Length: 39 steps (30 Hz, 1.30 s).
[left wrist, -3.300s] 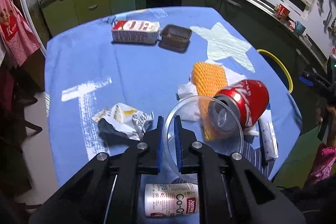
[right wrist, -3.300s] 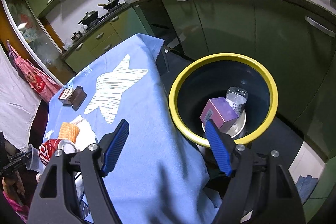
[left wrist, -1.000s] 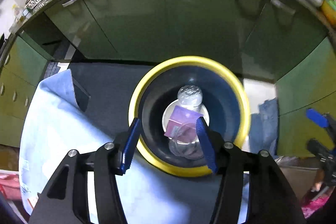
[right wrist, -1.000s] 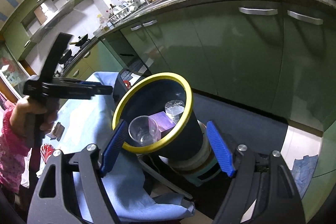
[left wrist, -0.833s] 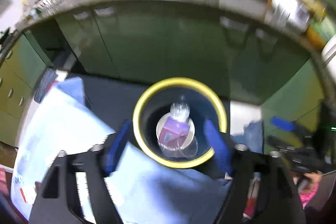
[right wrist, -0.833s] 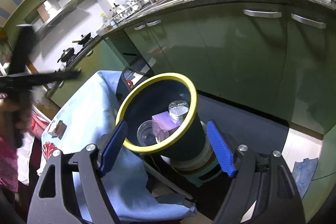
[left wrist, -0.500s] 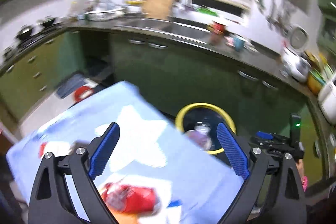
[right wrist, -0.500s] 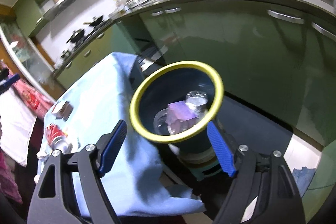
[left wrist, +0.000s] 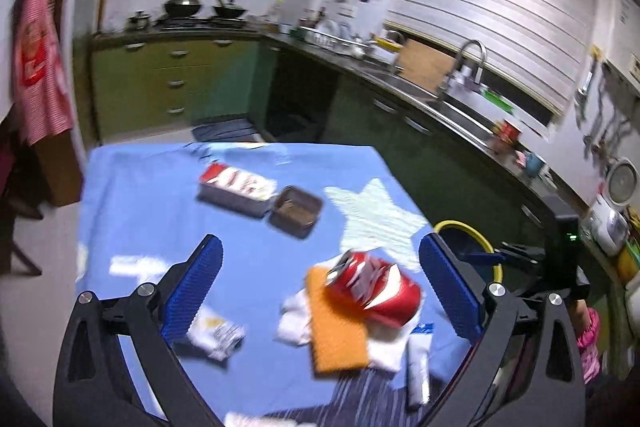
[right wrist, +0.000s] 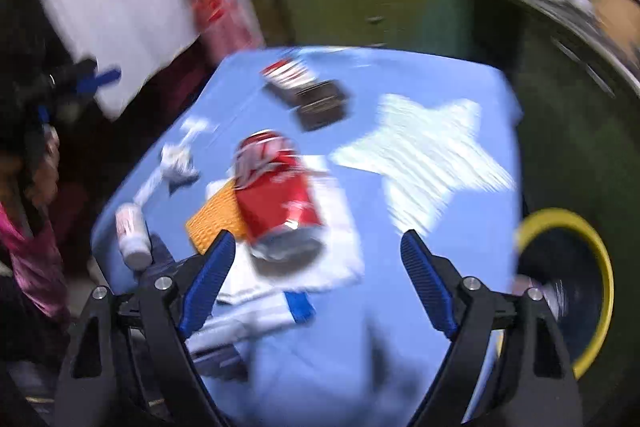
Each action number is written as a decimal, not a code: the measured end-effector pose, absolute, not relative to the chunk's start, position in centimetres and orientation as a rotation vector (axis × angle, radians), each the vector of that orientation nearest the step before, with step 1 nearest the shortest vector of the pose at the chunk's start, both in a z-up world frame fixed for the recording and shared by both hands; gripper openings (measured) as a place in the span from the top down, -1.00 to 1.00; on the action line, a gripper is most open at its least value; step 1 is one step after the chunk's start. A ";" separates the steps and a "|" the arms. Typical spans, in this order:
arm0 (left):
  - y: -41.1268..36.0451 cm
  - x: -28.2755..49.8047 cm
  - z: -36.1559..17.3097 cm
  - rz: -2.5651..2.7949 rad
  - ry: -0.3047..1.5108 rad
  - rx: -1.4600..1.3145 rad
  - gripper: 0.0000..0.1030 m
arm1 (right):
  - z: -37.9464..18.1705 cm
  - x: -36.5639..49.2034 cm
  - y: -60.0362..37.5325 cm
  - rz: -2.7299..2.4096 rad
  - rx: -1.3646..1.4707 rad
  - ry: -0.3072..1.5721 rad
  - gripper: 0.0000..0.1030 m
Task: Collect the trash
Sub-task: 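Grasp the red Coca-Cola can with the right gripper, then carry the Coca-Cola can over the yellow-rimmed bin and open the right gripper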
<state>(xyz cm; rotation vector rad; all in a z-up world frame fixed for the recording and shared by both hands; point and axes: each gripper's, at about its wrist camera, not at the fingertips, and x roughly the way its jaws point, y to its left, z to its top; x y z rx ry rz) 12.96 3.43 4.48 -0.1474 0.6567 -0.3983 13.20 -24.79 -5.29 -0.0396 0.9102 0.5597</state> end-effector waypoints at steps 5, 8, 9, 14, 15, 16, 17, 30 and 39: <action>5.9 10.8 3.2 -0.346 0.660 -0.169 -0.91 | -7.7 15.5 -19.4 0.615 -0.203 0.973 -0.56; 6.4 10.7 2.7 -0.348 0.670 -0.188 -0.91 | -9.0 16.2 -18.3 0.615 -0.237 1.000 -0.56; 6.3 10.7 2.8 -0.349 0.672 -0.191 -0.91 | -9.2 16.1 -18.4 0.618 -0.241 1.006 -0.56; 6.0 11.5 2.0 -0.361 0.692 -0.207 -0.91 | -10.6 17.1 -16.8 0.599 -0.282 1.019 -0.56; 5.8 11.7 1.9 -0.364 0.698 -0.206 -0.91 | -10.7 17.2 -16.7 0.597 -0.281 1.018 -0.56; 5.6 11.7 1.8 -0.366 0.702 -0.204 -0.91 | -10.9 17.3 -16.7 0.595 -0.276 1.018 -0.56; 5.5 11.8 1.7 -0.368 0.707 -0.202 -0.91 | -11.0 17.5 -16.6 0.597 -0.275 1.021 -0.56; 4.6 12.0 1.0 -0.376 0.732 -0.180 -0.91 | -11.1 17.6 -16.6 0.614 -0.230 1.004 -0.35; 4.5 11.9 0.8 -0.375 0.736 -0.174 -0.91 | -8.6 16.0 -17.5 0.621 -0.179 0.933 -0.34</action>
